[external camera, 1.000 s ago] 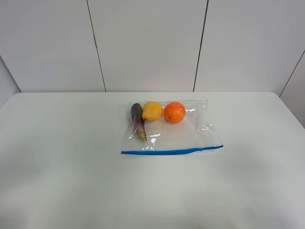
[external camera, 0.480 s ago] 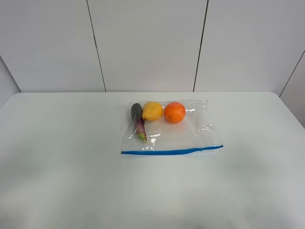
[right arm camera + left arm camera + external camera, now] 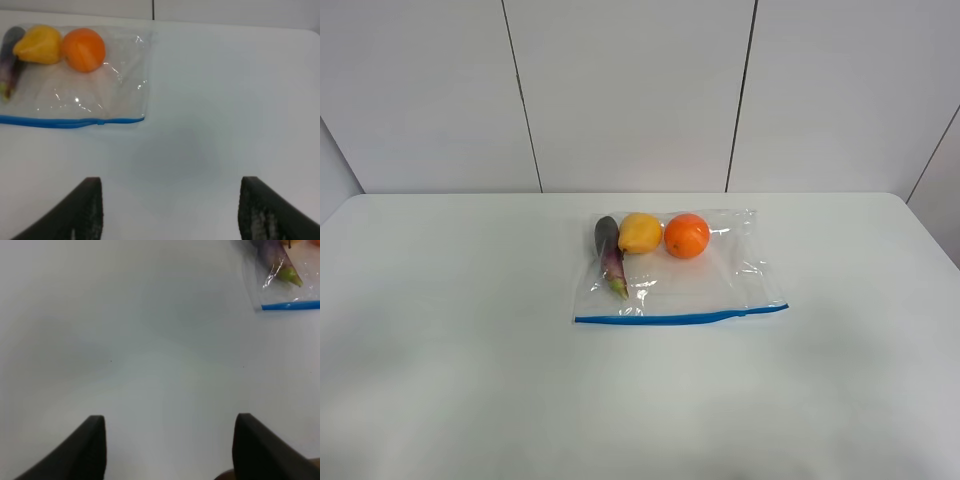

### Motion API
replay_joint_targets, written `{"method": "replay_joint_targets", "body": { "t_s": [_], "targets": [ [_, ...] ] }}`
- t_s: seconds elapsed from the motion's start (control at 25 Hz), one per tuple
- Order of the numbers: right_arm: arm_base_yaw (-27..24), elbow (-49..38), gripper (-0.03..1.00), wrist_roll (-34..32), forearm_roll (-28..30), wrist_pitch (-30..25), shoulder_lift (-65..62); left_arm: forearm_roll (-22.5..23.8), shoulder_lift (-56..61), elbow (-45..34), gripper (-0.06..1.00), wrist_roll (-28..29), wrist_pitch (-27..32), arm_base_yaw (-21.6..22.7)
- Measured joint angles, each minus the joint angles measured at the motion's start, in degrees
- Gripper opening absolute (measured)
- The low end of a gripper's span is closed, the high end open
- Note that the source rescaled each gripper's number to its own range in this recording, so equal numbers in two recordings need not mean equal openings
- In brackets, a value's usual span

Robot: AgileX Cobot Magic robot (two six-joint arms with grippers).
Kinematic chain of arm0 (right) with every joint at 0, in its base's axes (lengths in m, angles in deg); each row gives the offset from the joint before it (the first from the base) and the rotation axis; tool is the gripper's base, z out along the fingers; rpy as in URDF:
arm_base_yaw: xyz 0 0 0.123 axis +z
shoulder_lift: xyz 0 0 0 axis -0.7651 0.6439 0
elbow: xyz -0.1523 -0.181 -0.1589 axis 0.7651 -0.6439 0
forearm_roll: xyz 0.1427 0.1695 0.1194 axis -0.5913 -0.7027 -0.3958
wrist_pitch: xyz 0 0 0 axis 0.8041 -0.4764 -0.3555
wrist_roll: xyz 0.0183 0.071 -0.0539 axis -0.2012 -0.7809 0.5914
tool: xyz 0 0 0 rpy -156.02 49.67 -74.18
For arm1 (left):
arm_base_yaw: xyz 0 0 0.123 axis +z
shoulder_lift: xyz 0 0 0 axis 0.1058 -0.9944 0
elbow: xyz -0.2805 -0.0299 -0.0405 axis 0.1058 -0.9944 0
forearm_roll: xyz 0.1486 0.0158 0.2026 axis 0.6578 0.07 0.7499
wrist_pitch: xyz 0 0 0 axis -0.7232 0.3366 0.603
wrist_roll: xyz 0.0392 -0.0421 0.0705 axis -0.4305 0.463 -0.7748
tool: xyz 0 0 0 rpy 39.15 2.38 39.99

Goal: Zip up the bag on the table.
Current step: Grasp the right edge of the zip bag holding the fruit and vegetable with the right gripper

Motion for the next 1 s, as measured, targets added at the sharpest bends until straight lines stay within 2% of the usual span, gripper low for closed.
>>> {"method": "replay_joint_targets", "body": {
  "t_s": [0.72,1.0],
  "targets": [
    [0.0,0.4,0.73,0.0,-0.6,-0.3,0.0,0.0,0.0,0.0,1.0,0.0,0.0,0.0],
    [0.0,3.6,0.73,-2.7,-1.1,4.9,0.8,0.0,0.0,0.0,1.0,0.0,0.0,0.0]
  ]
}}
